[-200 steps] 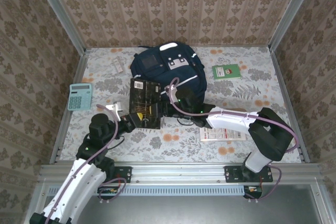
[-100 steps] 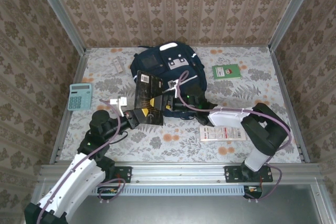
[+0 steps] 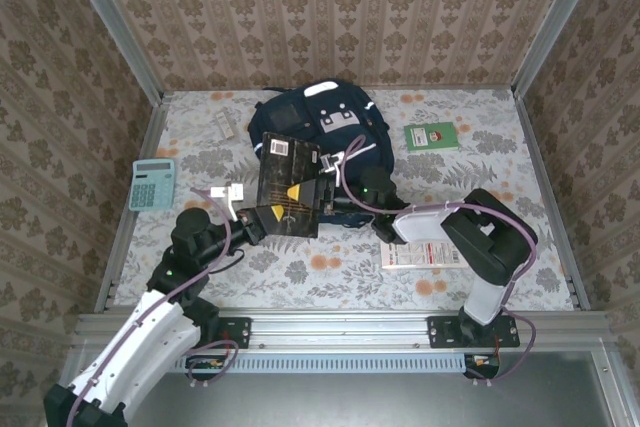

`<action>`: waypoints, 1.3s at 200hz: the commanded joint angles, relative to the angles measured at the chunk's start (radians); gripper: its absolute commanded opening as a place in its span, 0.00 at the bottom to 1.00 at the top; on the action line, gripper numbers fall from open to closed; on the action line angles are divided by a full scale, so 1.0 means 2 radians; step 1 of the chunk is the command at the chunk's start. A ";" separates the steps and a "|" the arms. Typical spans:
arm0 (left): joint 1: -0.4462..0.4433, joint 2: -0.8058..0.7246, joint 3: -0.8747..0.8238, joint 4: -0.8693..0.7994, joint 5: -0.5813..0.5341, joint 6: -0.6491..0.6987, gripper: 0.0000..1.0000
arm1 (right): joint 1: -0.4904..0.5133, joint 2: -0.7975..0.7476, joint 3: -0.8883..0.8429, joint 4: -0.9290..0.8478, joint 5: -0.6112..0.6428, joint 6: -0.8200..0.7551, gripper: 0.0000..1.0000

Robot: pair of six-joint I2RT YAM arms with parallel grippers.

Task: Pack the student bag

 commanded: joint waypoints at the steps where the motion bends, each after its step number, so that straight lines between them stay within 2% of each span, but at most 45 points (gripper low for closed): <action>1: 0.010 0.005 0.021 -0.013 -0.003 0.020 0.00 | 0.009 -0.047 -0.009 0.006 -0.036 -0.032 0.77; 41: 0.019 0.023 0.025 -0.014 0.010 0.023 0.00 | -0.002 -0.095 -0.033 -0.053 -0.032 -0.071 0.63; 65: 0.019 0.048 0.032 -0.010 0.026 0.025 0.00 | -0.004 -0.112 -0.035 -0.082 -0.033 -0.092 0.28; 71: 0.019 0.055 0.033 -0.008 0.028 0.025 0.00 | -0.004 -0.114 -0.034 -0.084 -0.034 -0.093 0.23; 80: 0.019 0.063 0.034 -0.003 0.034 0.025 0.00 | -0.004 -0.116 -0.032 -0.087 -0.036 -0.094 0.21; 95: 0.019 0.071 0.037 -0.001 0.038 0.025 0.00 | -0.004 -0.119 -0.030 -0.094 -0.037 -0.097 0.00; 117: 0.019 0.072 0.047 -0.019 0.030 0.040 0.02 | -0.007 -0.135 -0.036 -0.120 -0.019 -0.108 0.00; 145: 0.018 0.083 0.076 -0.073 -0.014 0.075 0.42 | -0.025 -0.190 -0.072 -0.158 0.047 -0.116 0.00; 156: 0.012 0.095 0.091 -0.095 -0.045 0.093 0.51 | -0.035 -0.224 -0.087 -0.191 0.084 -0.122 0.00; 175: -0.007 0.127 0.116 -0.115 -0.090 0.119 0.57 | -0.047 -0.293 -0.110 -0.270 0.155 -0.141 0.00; 204: -0.046 0.201 0.160 -0.118 -0.152 0.147 0.60 | -0.062 -0.417 -0.134 -0.409 0.267 -0.156 0.00; 232: -0.101 0.290 0.211 -0.117 -0.228 0.181 0.60 | -0.072 -0.545 -0.144 -0.553 0.367 -0.168 0.00; 260: -0.153 0.394 0.283 -0.126 -0.270 0.221 0.55 | -0.084 -0.641 -0.143 -0.658 0.416 -0.183 0.00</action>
